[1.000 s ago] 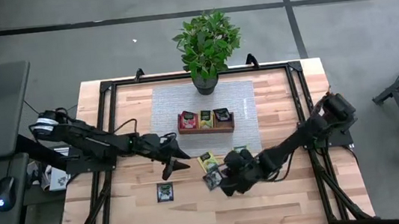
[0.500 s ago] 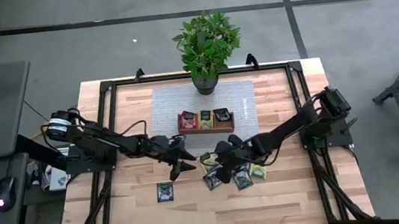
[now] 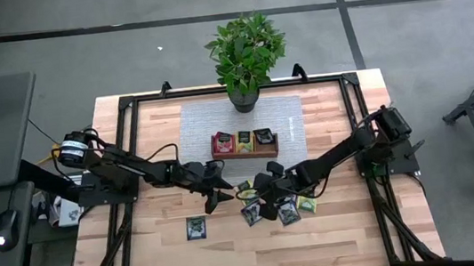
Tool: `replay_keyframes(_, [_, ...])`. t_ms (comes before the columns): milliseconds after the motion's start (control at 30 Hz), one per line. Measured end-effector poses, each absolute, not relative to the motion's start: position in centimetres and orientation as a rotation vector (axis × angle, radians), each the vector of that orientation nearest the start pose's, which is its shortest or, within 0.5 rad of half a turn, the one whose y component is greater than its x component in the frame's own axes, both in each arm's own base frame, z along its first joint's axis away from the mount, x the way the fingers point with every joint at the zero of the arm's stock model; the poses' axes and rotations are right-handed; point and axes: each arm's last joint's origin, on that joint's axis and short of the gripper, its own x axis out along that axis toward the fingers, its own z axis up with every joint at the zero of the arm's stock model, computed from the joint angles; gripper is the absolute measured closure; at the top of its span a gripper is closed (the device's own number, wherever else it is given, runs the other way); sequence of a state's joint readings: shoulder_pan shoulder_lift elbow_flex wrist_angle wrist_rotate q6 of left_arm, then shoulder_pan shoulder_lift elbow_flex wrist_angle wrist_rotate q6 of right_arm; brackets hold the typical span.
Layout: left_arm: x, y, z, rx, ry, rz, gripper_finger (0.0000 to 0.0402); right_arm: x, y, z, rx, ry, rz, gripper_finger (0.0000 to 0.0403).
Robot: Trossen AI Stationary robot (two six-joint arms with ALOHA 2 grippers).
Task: Pick & Place Tea
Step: Put the yellow tea bag into the middle section of the wooden organizer
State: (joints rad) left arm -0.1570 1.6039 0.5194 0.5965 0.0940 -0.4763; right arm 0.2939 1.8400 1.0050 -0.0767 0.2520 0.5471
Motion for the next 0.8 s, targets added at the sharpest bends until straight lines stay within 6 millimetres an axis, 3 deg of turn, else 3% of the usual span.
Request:
replay_keyframes(233, [27.7, -4.6, 13.1, -0.442, 0.559, -0.098, 0.0207, 34.7, 9.8, 12.9, 0.256, 0.886, -0.184, 0.0403])
replay_keyframes(800, [27.6, -4.6, 13.1, -0.445, 0.562, -0.091, 0.0207, 35.3, 8.5, 12.9, 0.262, 0.857, -0.206, 0.0403])
